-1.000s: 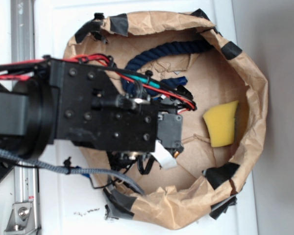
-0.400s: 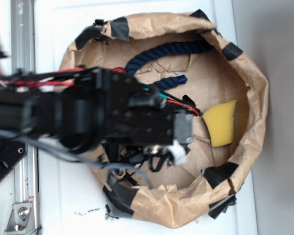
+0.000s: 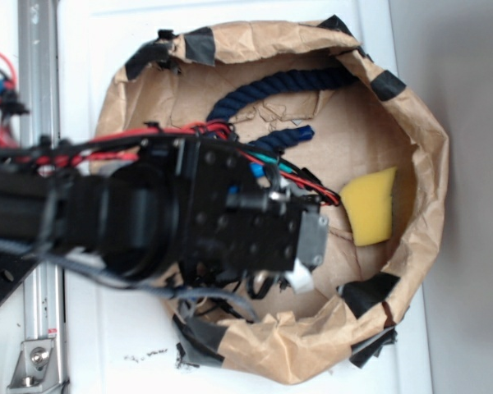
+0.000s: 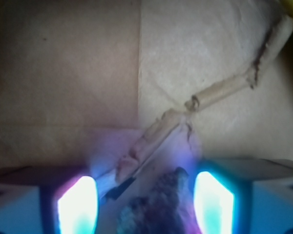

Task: Grab the rock.

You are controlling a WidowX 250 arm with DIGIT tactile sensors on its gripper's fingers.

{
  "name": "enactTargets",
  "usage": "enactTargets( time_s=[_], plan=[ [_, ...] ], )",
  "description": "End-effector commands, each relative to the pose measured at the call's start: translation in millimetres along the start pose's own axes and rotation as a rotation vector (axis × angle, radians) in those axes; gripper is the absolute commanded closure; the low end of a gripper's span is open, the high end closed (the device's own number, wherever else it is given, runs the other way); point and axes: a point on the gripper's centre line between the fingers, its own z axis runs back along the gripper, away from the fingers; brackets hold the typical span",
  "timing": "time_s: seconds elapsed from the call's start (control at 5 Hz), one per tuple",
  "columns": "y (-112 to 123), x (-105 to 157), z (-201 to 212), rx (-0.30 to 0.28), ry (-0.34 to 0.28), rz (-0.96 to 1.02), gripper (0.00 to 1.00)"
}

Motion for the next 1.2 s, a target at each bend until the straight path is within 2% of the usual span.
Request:
enactTargets(
  time_s=[0.0,0.2,0.4,0.6,0.8,1.0],
  plan=[
    [13,-4,90,-0.028,0.004,0.174,1.00],
    [17,-6,102,-0.074,-0.032,0.209,1.00],
    [17,0,78,-0.093,-0.012,0.171,0.00],
    [10,7,37,-0.138,-0.092,0.028,0.00],
    [-1,7,9,-0.192,-0.101,-0.053,0.00],
    [-12,2,2,-0.254,-0.106,-0.126,0.00]
  ],
)
